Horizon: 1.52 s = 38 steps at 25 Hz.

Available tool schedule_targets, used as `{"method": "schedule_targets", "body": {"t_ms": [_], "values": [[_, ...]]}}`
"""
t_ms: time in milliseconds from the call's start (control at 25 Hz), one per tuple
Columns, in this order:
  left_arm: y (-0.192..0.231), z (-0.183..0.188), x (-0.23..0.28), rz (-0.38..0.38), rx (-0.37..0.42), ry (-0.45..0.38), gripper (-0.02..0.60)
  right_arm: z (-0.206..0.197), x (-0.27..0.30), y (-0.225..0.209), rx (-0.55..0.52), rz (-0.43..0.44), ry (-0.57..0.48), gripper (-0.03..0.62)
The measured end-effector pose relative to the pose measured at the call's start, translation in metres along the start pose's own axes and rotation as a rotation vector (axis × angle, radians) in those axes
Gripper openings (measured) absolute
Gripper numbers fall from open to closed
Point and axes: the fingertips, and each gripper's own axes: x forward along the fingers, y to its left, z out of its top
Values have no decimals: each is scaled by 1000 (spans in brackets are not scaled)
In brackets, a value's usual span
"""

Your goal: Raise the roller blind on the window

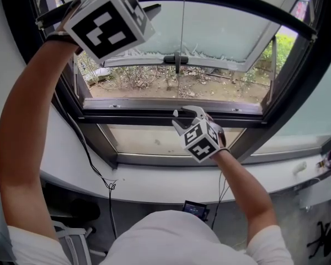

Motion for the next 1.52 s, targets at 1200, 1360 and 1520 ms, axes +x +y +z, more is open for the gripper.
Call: {"method": "schedule_targets", "body": {"t_ms": [1200,1360,1520], "values": [[18,8,-1,6,42,22,110,20,34,-27,138,-53,-18,81],[19,8,0,9,34,15,110,21,38,-26,128,-51,-9,78],[19,8,-1,11,34,11,110,20,40,-24,119,-47,-2,75]]}}
